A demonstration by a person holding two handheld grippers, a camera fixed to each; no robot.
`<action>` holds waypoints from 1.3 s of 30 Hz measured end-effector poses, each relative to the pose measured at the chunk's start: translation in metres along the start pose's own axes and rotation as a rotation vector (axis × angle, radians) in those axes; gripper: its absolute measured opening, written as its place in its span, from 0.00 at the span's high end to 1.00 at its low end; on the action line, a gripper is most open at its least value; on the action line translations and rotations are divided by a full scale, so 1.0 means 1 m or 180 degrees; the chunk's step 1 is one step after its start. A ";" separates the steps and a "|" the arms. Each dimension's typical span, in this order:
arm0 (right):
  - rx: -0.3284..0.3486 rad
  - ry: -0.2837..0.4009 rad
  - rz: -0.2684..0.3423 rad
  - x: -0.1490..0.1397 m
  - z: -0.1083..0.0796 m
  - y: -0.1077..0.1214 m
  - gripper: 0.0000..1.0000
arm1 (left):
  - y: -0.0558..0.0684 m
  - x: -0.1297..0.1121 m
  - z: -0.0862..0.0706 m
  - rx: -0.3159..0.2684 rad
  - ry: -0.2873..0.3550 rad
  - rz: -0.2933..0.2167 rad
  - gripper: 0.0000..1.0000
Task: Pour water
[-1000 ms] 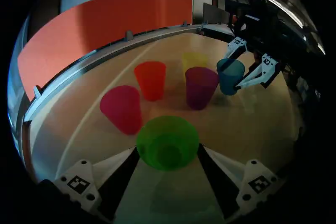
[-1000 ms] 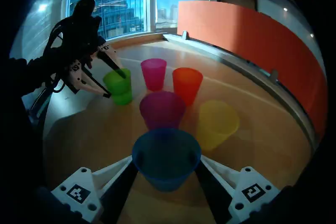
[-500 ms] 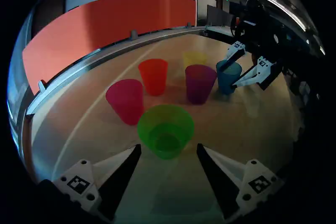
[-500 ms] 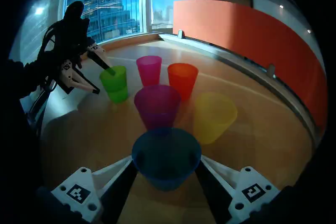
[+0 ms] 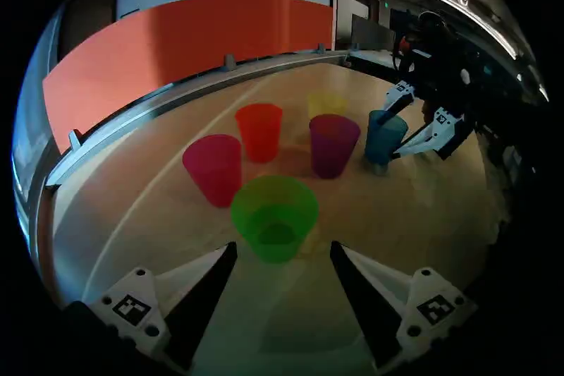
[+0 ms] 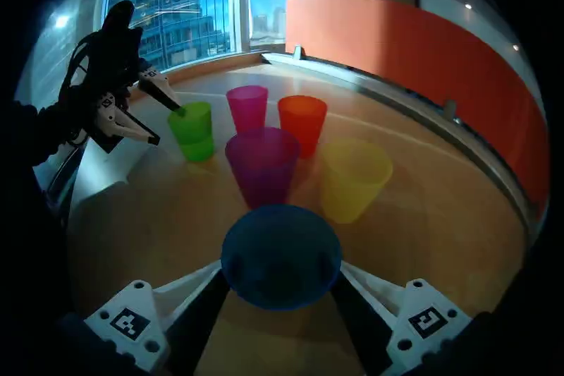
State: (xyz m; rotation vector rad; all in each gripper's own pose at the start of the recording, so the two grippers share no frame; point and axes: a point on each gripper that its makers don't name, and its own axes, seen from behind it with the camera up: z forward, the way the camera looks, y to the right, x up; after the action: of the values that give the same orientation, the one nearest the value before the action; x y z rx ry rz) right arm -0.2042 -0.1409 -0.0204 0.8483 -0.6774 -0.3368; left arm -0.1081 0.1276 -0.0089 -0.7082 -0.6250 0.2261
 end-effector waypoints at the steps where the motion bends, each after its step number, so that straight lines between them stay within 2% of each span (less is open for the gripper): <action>1: -0.0013 -0.0012 -0.0002 -0.001 0.000 0.000 0.00 | 0.000 0.000 -0.001 0.0001 0.0005 -0.0004 0.01; 6: -0.0073 -0.0006 0.0003 -0.004 -0.003 0.001 0.00 | 0.001 0.001 -0.004 0.0012 0.0038 -0.0021 0.02; 11: -0.0109 0.0039 0.0054 -0.003 -0.014 0.000 0.00 | -0.002 0.001 -0.013 0.0068 0.0064 -0.0030 0.01; 17: -0.0208 0.0089 0.0094 -0.011 -0.036 -0.001 0.00 | -0.003 -0.003 -0.028 0.0152 0.0115 -0.0091 0.02; 24: -0.0354 0.0174 0.0188 -0.021 -0.062 -0.002 0.00 | 0.005 -0.004 -0.045 0.0237 0.0256 -0.0157 0.01; 30: -0.0468 0.0382 0.0366 -0.015 -0.078 -0.001 0.00 | 0.008 0.006 -0.060 0.0329 0.0432 -0.0265 0.02; 39: -0.0781 0.0790 0.0582 0.003 -0.106 0.007 0.00 | -0.005 0.020 -0.084 0.0679 0.0731 -0.0372 0.02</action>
State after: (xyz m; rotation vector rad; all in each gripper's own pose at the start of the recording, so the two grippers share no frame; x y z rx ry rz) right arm -0.1311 -0.0770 -0.0633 0.5771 -0.4664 -0.1423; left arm -0.0416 0.0866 -0.0462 -0.4815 -0.4137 0.0992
